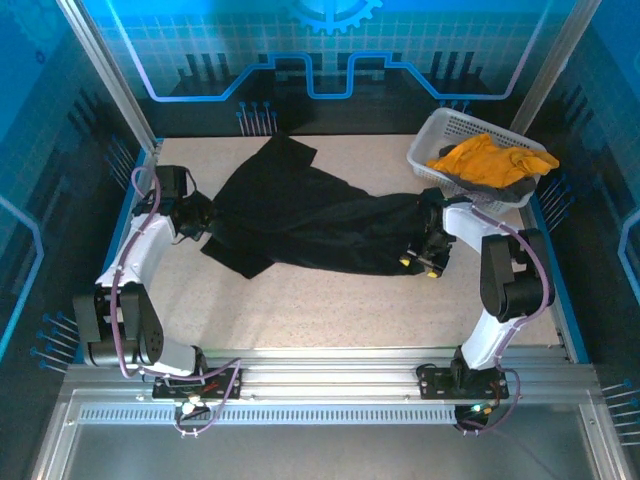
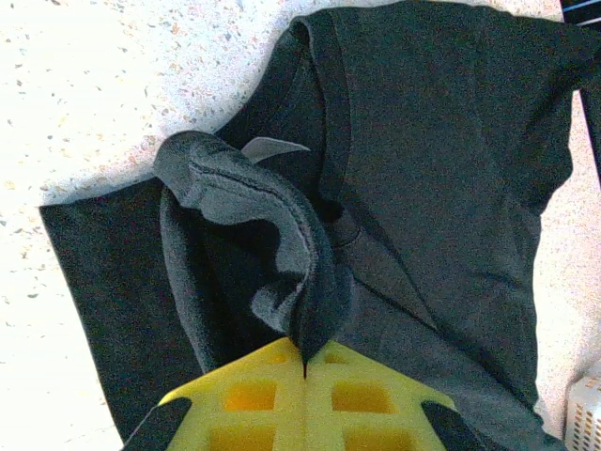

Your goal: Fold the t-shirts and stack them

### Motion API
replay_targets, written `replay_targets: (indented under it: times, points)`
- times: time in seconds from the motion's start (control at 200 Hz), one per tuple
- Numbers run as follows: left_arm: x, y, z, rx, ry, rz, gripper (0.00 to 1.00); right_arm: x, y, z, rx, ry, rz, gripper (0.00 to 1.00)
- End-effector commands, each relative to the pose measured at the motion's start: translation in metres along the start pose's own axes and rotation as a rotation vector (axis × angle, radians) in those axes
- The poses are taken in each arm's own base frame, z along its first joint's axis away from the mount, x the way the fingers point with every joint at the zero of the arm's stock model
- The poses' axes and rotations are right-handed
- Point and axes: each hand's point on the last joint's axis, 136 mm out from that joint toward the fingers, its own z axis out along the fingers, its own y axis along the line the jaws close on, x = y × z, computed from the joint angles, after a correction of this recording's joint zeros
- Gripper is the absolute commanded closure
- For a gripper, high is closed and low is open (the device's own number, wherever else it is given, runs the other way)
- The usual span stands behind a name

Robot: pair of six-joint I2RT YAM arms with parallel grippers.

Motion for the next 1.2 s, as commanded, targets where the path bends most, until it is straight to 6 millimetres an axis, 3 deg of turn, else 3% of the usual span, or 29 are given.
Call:
replay_targets:
  times: [0.0, 0.115, 0.27, 0.345, 0.425, 0.5, 0.62, 0.78, 0.895, 0.99, 1.09, 1.19]
  points:
    - [0.006, -0.006, -0.002, 0.033, 0.015, 0.006, 1.0, -0.002, -0.006, 0.007, 0.029, 0.027, -0.002, 0.4]
    - [0.004, -0.008, -0.001, 0.033, 0.015, 0.006, 1.0, -0.007, -0.002, 0.014, 0.043, 0.055, -0.007, 0.55]
    - [0.005, -0.011, 0.0, 0.035, 0.017, 0.008, 1.0, -0.002, -0.002, 0.017, 0.038, 0.072, 0.003, 0.67]
    - [0.005, -0.012, 0.001, 0.036, 0.017, 0.007, 1.0, -0.003, -0.002, 0.016, 0.031, 0.063, 0.006, 0.79]
    - [0.006, -0.013, 0.0, 0.038, 0.018, 0.006, 1.0, -0.007, 0.004, 0.007, 0.0, 0.025, 0.001, 0.93]
    - [0.005, -0.015, -0.001, 0.043, 0.018, 0.0, 1.0, -0.016, 0.016, -0.015, -0.051, -0.055, -0.031, 1.0]
    - [0.0, -0.032, -0.011, 0.101, 0.01, -0.019, 1.0, -0.034, 0.054, -0.075, -0.189, -0.205, -0.119, 1.0]
    - [-0.029, -0.095, -0.054, 0.288, -0.064, -0.051, 1.0, -0.067, 0.103, -0.184, -0.418, -0.465, -0.205, 1.0]
    - [-0.059, -0.142, -0.111, 0.445, -0.169, -0.077, 1.0, -0.088, 0.123, -0.275, -0.57, -0.66, -0.227, 1.0]
    - [-0.08, -0.168, -0.164, 0.562, -0.269, -0.1, 1.0, -0.092, 0.13, -0.345, -0.678, -0.808, -0.25, 1.0]
    - [-0.091, -0.178, -0.221, 0.66, -0.386, -0.109, 1.0, -0.082, 0.124, -0.41, -0.776, -0.951, -0.265, 1.0]
    - [-0.093, -0.171, -0.275, 0.732, -0.509, -0.131, 1.0, -0.063, 0.106, -0.456, -0.847, -1.065, -0.264, 1.0]
